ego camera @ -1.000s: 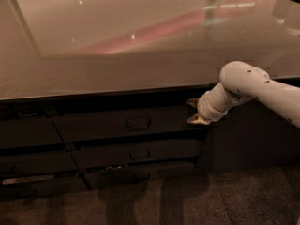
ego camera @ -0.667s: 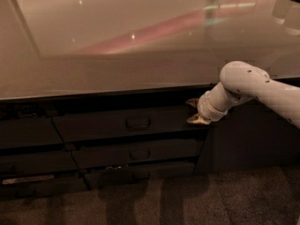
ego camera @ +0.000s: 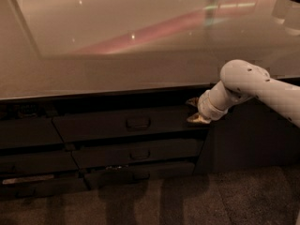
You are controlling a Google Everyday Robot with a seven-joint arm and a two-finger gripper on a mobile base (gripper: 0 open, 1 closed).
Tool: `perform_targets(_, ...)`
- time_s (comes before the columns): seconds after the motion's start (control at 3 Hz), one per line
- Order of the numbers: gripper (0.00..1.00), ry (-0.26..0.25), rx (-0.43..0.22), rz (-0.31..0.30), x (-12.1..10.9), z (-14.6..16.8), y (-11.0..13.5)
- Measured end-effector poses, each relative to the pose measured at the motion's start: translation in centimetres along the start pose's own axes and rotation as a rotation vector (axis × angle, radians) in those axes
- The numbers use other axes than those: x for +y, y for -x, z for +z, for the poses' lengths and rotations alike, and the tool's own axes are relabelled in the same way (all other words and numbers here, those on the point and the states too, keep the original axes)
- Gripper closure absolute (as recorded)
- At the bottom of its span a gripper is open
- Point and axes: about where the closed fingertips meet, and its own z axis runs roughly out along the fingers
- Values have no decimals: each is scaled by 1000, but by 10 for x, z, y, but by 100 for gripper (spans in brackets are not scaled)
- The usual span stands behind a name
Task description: Open top drawer
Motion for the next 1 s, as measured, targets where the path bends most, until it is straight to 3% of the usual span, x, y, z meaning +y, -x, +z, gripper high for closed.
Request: perform_targets(1.0,100,2,0,-3,0,0,0)
